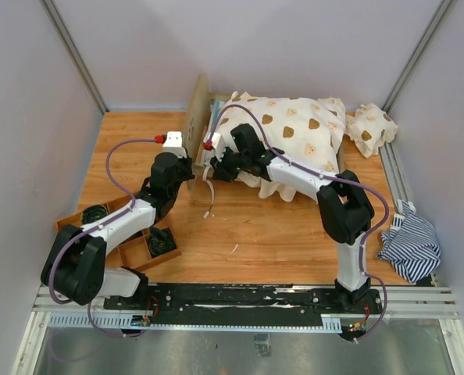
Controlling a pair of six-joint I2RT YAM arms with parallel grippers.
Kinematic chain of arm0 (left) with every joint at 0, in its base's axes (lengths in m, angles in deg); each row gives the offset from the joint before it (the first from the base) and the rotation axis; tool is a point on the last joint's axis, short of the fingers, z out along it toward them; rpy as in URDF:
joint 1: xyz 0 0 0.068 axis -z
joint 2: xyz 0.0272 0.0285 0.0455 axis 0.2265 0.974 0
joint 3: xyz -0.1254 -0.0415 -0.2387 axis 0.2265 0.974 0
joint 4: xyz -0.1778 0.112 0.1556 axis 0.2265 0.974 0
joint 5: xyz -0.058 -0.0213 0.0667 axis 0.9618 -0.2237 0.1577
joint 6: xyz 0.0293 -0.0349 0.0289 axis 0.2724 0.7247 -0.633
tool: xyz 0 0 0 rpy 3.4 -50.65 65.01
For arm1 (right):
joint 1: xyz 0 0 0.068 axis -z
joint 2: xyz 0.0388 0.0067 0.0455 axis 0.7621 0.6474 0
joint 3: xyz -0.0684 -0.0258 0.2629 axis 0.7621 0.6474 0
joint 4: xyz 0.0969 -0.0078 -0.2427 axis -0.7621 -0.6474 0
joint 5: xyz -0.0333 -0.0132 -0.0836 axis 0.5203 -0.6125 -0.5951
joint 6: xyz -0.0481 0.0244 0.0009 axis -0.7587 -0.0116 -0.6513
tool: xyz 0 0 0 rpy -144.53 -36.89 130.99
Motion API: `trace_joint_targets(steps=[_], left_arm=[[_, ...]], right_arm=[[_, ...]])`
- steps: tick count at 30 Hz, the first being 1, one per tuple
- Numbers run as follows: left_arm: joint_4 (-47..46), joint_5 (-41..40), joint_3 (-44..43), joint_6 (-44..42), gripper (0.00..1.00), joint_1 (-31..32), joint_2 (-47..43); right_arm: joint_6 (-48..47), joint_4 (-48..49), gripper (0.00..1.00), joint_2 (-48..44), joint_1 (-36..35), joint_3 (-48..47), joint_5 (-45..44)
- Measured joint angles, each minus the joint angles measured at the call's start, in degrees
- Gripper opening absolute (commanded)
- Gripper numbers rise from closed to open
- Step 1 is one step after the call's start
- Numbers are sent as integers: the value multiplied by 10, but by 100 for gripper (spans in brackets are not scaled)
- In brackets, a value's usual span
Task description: Set up the pet bed
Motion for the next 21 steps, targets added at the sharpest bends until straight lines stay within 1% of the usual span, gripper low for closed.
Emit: trace_joint_targets(steps=[2, 3, 4, 5, 8, 11, 16, 19, 21], left_arm=[[5, 8, 0, -53, 0, 3, 0], [6, 10, 0, -62, 0, 4, 0], [9, 8, 0, -64, 0, 5, -1], [17, 5, 0, -63, 0, 5, -2], [31, 0, -2, -55, 0, 4, -3], [62, -3, -20, -45, 0, 4, -3], [136, -12, -79, -23, 0, 4, -3], [178, -13, -110, -7, 0, 4, -2], [198, -14, -122, 2, 0, 4, 0]], right_arm=[[1, 0, 35, -1, 0, 1, -4], [5, 0, 43, -4, 0, 4, -8], [21, 2, 49, -8, 0, 9, -12], [41, 4, 53, -16, 0, 16, -15], [81, 7, 55, -62, 2, 52, -34], [115, 30, 54, -140, 4, 116, -60], [161, 123, 51, -245, 7, 220, -73], [186, 190, 48, -271, 2, 287, -80], [202, 248, 46, -278, -8, 348, -91]])
